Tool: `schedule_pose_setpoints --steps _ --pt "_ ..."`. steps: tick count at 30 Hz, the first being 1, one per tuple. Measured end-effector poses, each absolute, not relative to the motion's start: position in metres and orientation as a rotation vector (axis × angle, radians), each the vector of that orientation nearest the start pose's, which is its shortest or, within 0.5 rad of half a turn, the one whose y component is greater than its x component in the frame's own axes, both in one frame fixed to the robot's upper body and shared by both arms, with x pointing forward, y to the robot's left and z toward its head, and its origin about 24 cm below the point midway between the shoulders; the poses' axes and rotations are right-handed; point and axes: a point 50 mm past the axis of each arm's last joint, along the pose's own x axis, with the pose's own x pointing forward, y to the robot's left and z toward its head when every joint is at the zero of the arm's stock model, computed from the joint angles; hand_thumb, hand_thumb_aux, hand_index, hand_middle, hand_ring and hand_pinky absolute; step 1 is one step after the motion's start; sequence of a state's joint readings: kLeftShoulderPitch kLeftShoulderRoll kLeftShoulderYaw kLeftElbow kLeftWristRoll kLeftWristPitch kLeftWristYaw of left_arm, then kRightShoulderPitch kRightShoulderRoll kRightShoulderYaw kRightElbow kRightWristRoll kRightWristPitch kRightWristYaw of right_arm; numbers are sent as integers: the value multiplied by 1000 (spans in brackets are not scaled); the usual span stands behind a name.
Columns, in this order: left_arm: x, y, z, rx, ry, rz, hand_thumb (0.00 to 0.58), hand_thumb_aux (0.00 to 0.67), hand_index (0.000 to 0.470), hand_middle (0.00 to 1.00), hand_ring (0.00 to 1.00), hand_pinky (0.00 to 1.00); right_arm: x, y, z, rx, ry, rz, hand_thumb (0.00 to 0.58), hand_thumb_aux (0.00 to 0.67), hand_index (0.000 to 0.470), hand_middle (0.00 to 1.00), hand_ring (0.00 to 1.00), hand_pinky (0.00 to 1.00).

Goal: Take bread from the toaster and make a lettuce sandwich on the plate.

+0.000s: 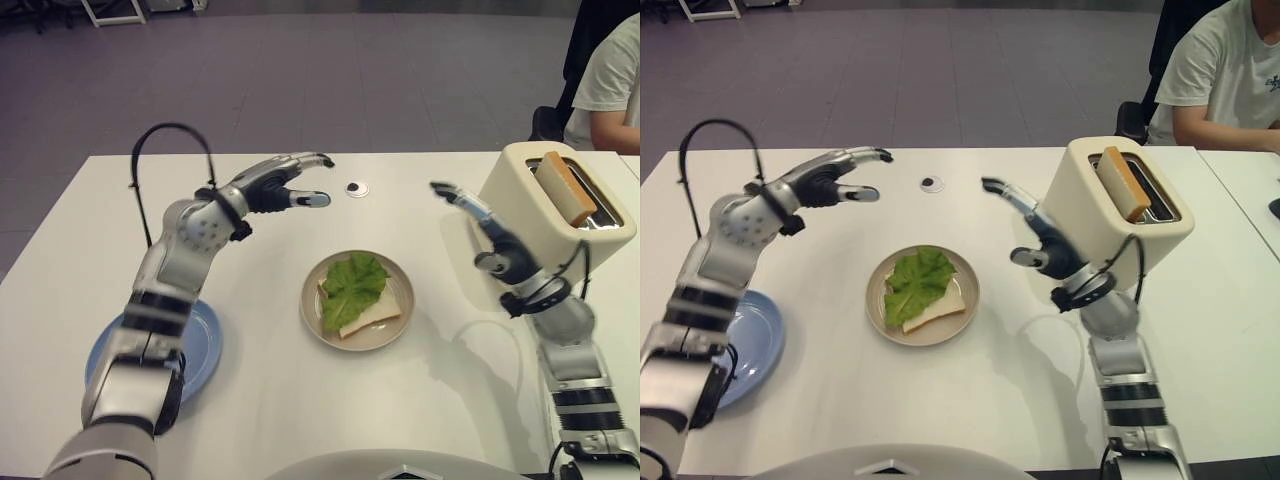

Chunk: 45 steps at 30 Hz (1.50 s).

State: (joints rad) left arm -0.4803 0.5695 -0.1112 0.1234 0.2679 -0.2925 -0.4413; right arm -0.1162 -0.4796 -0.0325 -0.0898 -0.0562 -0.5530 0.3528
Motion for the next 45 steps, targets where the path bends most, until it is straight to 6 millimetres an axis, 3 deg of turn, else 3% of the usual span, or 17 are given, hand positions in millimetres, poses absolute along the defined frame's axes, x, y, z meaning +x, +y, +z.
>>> schedule_pose_setpoints --steps 4,6,8,10,13,14,16,19,22,23,28,30,31,39,40,41,45 --pt "255 165 140 466 -472 -491 0 0 0 0 0 0 242 -215 185 -805 -692 319 0 0 0 0 0 0" --pt "213 159 115 177 -435 -403 0 0 0 0 0 0 244 -247 205 -955 -628 176 0 0 0 0 0 0" --pt "183 158 93 -50 -365 -262 0 0 0 0 0 0 253 -284 223 -1128 -518 15 0 0 0 0 0 0" --pt "178 161 87 -32 -361 -195 0 0 0 0 0 0 262 -300 222 -1217 -439 -40 0 0 0 0 0 0" --pt "177 161 80 22 -351 -170 0 0 0 0 0 0 275 -325 201 -1313 -271 -94 23 13 9 0 0 0" --pt "177 161 80 24 -356 -168 0 0 0 0 0 0 277 -331 192 -1327 -226 -100 144 89 63 0 0 0" --pt "177 160 80 41 -368 -166 0 0 0 0 0 0 280 -335 179 -1332 -177 -79 271 181 127 0 0 0" --pt "175 158 79 66 -374 -162 0 0 0 0 0 0 283 -333 167 -1326 -150 -35 357 255 179 0 0 0" --pt "173 156 77 80 -370 -164 0 0 0 0 0 0 287 -331 166 -1321 -165 -26 366 263 184 0 0 0" --pt "173 155 77 96 -368 -167 0 0 0 0 0 0 287 -331 165 -1315 -169 -22 392 289 203 0 0 0" --pt "173 153 76 121 -368 -174 0 0 0 0 0 0 289 -329 164 -1291 -190 -24 523 460 323 0 0 0" --pt "173 152 76 129 -365 -177 0 0 0 0 0 0 289 -328 165 -1272 -199 -21 568 573 402 0 0 0" --pt "173 152 76 133 -364 -177 0 0 0 0 0 0 289 -328 165 -1257 -201 -18 580 670 470 0 0 0" --pt "173 151 74 163 -356 -180 0 0 0 0 0 0 292 -329 164 -1179 -156 -2 579 649 455 0 0 0" --pt "173 151 74 163 -356 -179 0 0 0 0 0 0 293 -329 163 -1176 -145 6 96 58 41 0 0 0" --pt "172 150 74 162 -355 -180 0 0 0 0 0 0 294 -329 163 -1161 -138 15 0 0 0 0 0 0" --pt "172 148 73 175 -353 -185 0 0 0 0 0 0 295 -328 155 -1160 -75 68 0 0 0 0 0 0"
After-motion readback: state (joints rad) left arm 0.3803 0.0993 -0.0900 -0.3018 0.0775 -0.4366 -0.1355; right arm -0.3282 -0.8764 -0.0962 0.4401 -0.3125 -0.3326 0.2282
